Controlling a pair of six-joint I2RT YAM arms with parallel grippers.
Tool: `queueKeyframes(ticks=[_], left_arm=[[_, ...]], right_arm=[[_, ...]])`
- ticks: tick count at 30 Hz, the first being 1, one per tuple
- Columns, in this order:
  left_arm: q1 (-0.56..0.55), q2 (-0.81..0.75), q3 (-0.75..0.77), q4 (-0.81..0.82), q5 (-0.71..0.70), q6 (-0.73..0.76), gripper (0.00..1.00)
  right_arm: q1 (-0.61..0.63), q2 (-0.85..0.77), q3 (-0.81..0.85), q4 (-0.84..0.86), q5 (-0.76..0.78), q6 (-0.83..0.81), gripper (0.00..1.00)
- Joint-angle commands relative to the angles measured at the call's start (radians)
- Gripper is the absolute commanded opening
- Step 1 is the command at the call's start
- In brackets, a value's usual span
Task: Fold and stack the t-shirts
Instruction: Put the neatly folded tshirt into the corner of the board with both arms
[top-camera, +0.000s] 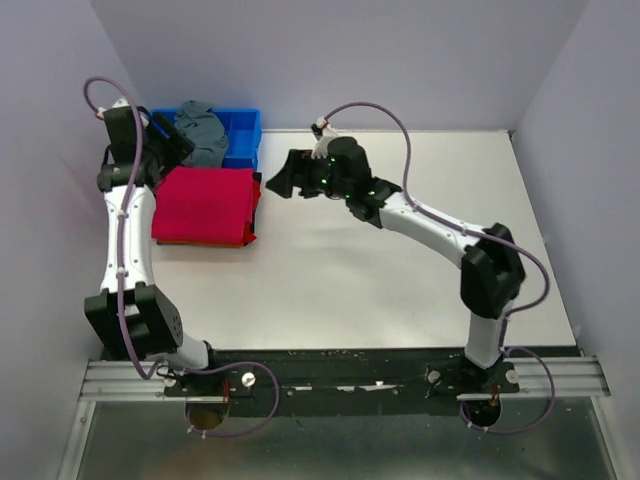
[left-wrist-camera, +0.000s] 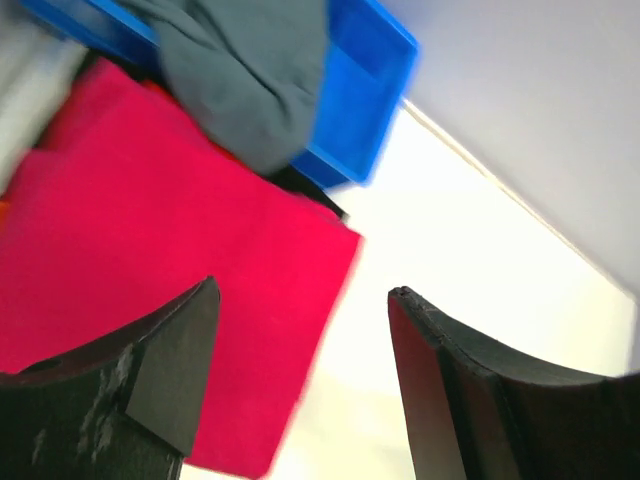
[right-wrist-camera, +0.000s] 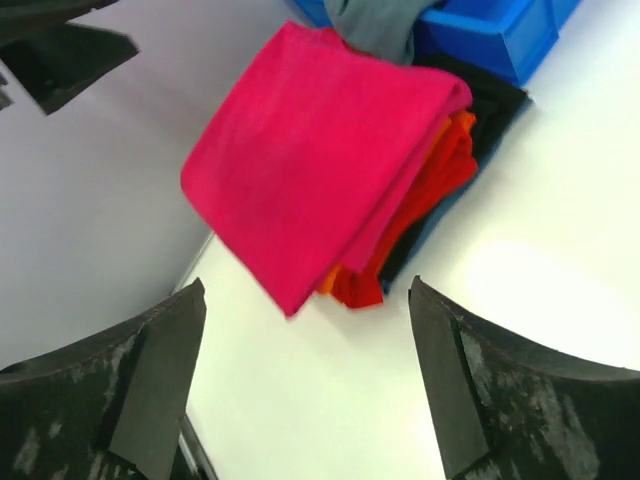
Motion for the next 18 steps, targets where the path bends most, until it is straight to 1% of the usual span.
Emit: queueKeyframes(ticks=[1,2,3,4,5,6,10,11,13,15,18], left_arm=[[-0.141,-0.157,-0.221,0.211,0.114,-0.061,0.78],[-0.182,-0.192,-0.267,0.246,0.1,-0.07,0.8],[-0.227,-0.223,-0.305,0.277,0.089,-0.079,0.82],[-0.253,-0.256,-0.353,0.324,0.079,-0.091,0.86],[-0.326,-0.287,-0.394,0.367,0.06,-0.095,0.91],[-0.371,-0.313,-0.437,0.387,0.031,-0.099,0.99],[-0.512,-0.417,-0.626,0.478,-0.046,-0.096,0.99],[-0.535,-0.445,-0.675,0.511,-0.059,-0.098,0.99],[-0.588,-0.499,-0.793,0.606,-0.069,-0.093,0.99],[-0.647,-0.545,-0.92,0.706,-0.09,-0.079,0.99],[-0.733,-0.585,-1.06,0.844,-0.13,-0.032,0.99]], right_arm=[[-0.008,-0.223,-0.263,0.113,0.051,-0.081,0.97],[-0.015,-0.288,-0.332,0.118,0.062,-0.087,1.0],[-0.022,-0.344,-0.395,0.12,0.079,-0.101,1.0],[-0.03,-0.412,-0.468,0.118,0.096,-0.113,1.0],[-0.042,-0.481,-0.54,0.118,0.109,-0.122,1.0],[-0.053,-0.542,-0.602,0.118,0.131,-0.131,1.0],[-0.09,-0.872,-0.862,0.106,0.194,-0.185,1.0],[-0.09,-0.942,-0.916,0.1,0.244,-0.205,1.0],[-0.09,-1.103,-1.036,0.081,0.31,-0.226,1.0],[-0.09,-1.239,-1.119,0.049,0.37,-0.231,1.0],[-0.09,-1.407,-1.231,0.04,0.454,-0.237,1.0]])
